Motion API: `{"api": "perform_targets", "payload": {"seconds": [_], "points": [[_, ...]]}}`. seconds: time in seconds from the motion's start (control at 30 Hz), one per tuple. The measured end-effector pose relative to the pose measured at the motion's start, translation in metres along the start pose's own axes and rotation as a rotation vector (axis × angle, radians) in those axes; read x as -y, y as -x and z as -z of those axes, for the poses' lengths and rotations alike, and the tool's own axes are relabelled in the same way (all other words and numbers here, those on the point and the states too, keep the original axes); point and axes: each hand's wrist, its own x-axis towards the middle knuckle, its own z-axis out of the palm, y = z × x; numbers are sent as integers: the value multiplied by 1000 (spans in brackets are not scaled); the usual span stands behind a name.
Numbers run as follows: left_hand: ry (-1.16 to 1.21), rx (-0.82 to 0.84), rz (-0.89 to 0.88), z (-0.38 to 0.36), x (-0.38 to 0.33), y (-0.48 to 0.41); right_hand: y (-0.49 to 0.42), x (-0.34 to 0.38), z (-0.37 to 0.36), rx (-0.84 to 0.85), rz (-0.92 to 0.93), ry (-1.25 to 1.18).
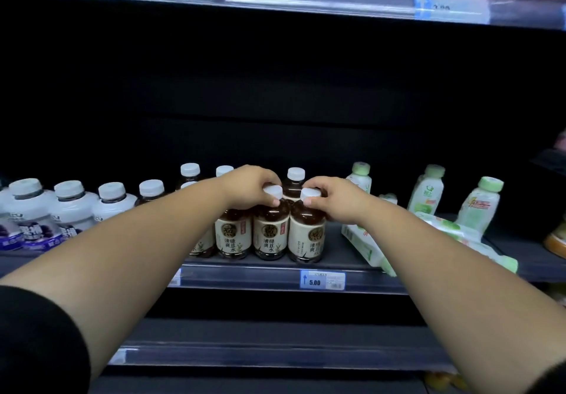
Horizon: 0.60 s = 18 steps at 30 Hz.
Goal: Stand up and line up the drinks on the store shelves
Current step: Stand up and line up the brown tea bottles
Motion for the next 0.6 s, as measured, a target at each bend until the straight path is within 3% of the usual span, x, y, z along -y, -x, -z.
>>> {"api": "perform_targets", "payload": {"seconds": [0.17,0.6], "points": [[-1,90,-5,8,3,-5,-2,3,1,18,-11,69],[-75,45,-17,3,2,-3,0,1,2,-15,-68,10]]}}
